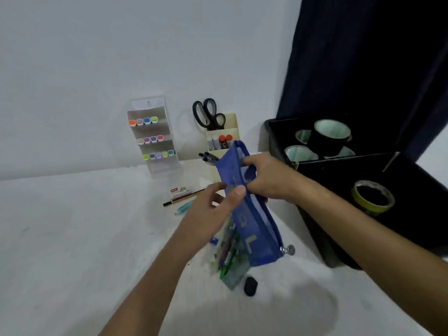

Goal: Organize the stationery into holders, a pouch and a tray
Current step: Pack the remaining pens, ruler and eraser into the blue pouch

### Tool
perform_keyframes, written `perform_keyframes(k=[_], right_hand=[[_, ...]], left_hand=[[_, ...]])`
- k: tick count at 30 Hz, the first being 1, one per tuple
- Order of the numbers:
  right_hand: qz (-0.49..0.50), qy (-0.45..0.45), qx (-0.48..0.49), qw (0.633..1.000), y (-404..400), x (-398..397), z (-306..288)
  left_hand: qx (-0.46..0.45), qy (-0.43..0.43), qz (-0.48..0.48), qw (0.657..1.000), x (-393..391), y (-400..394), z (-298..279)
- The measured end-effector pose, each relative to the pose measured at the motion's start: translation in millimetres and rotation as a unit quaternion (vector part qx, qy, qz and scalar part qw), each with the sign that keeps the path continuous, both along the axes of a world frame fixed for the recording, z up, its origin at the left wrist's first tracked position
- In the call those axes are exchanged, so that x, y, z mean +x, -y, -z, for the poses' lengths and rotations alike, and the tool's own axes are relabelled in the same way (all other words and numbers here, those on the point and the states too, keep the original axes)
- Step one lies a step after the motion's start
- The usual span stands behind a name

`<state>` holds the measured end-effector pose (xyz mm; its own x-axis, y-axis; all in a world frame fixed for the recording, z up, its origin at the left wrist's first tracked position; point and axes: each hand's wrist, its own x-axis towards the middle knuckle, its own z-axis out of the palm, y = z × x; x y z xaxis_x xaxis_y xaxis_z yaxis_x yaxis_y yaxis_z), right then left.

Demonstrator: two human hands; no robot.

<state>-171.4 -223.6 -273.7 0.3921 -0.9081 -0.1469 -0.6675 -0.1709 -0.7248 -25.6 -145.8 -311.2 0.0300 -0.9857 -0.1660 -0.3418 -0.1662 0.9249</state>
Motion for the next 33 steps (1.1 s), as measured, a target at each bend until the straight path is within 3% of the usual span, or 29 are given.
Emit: perform_keyframes(k=[2, 6, 8, 10, 11, 13, 21, 26, 29, 33], right_hand=[[0.018, -0.024, 0.002, 1.000, 1, -15, -2], [0.032, -0.108, -0.079, 0.991, 1, -41, -12], [0.037, -0.187, -0.125, 0.974, 1, -48, -14], [0.030, -0.243, -0.134, 0.960, 1, -49, -14], [0.021, -0.266, -0.132, 0.955, 0, -48, -14], [0.009, -0.303, -0.113, 0.946, 0, -46, -12], [0.036, -0.359, -0.114, 0.926, 6, -43, 10], [0.041, -0.311, -0.188, 0.931, 9, -48, 28], [0.061, -0.258, -0.237, 0.935, 9, -51, 38], [0.078, -0.179, -0.255, 0.947, 12, -52, 42]], left_hand=[[0.022, 0.059, 0.066, 0.996, -11, 7, 11], [-0.052, 0.197, 0.041, 0.978, -26, 9, 41], [-0.113, 0.289, 0.138, 0.940, -36, -5, 55], [-0.141, 0.377, 0.270, 0.875, -47, -23, 71], [-0.156, 0.420, 0.300, 0.842, -51, -30, 79], [-0.166, 0.463, 0.305, 0.816, -53, -36, 92], [-0.076, 0.539, 0.237, 0.804, -30, -12, 89], [-0.023, 0.535, 0.164, 0.828, -10, -13, 93], [0.005, 0.559, 0.136, 0.818, -7, -11, 85], [-0.055, 0.557, 0.128, 0.819, -22, 14, 69]])
